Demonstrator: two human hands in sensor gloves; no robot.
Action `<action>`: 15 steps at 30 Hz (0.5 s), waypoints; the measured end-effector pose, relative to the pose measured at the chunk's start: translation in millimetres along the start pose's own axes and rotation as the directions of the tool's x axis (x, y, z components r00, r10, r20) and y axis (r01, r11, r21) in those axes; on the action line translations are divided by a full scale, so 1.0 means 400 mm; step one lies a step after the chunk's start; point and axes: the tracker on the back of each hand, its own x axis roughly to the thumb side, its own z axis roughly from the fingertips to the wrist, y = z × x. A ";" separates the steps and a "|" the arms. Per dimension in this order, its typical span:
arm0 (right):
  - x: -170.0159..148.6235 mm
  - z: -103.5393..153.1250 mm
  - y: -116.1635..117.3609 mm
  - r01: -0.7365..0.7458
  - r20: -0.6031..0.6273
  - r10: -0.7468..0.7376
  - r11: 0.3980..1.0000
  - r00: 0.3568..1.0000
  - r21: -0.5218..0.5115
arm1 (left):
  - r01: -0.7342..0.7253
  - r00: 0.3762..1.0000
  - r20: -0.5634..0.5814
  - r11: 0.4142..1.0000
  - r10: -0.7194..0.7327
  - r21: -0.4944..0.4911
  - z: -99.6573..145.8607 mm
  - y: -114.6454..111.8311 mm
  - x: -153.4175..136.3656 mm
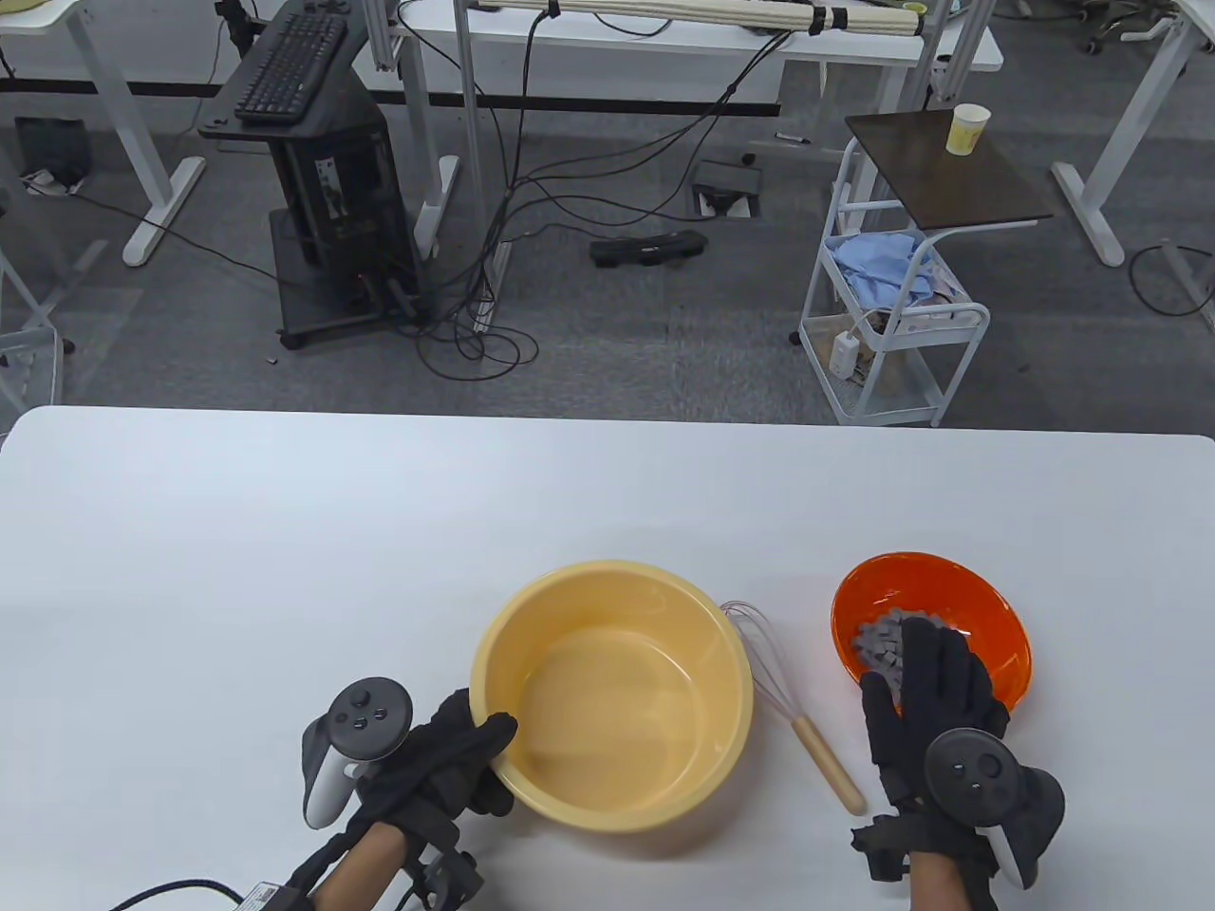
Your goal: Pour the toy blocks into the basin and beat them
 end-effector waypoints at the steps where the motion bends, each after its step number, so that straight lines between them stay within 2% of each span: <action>1: -0.001 0.000 -0.001 0.001 -0.004 -0.001 1.000 1.000 -0.004 | 0.026 1.000 -0.005 1.000 -0.026 0.004 0.002 0.006 0.003; 4: -0.009 0.000 -0.008 0.012 -0.025 -0.013 1.000 1.000 -0.020 | 0.158 0.987 -0.016 0.986 -0.158 0.053 0.012 0.035 0.013; 9: -0.029 0.002 -0.021 0.028 -0.087 -0.032 0.998 0.996 -0.055 | 0.272 0.962 -0.027 0.935 -0.273 0.227 0.040 0.091 0.024; 11: -0.037 0.003 -0.025 0.026 -0.117 -0.034 0.997 0.993 -0.073 | 0.338 0.939 -0.040 0.891 -0.342 0.305 0.050 0.112 0.028; 15: -0.054 0.004 -0.029 -0.011 -0.181 -0.004 0.996 0.983 -0.083 | 0.524 0.838 -0.093 0.745 -0.538 0.413 0.064 0.144 0.023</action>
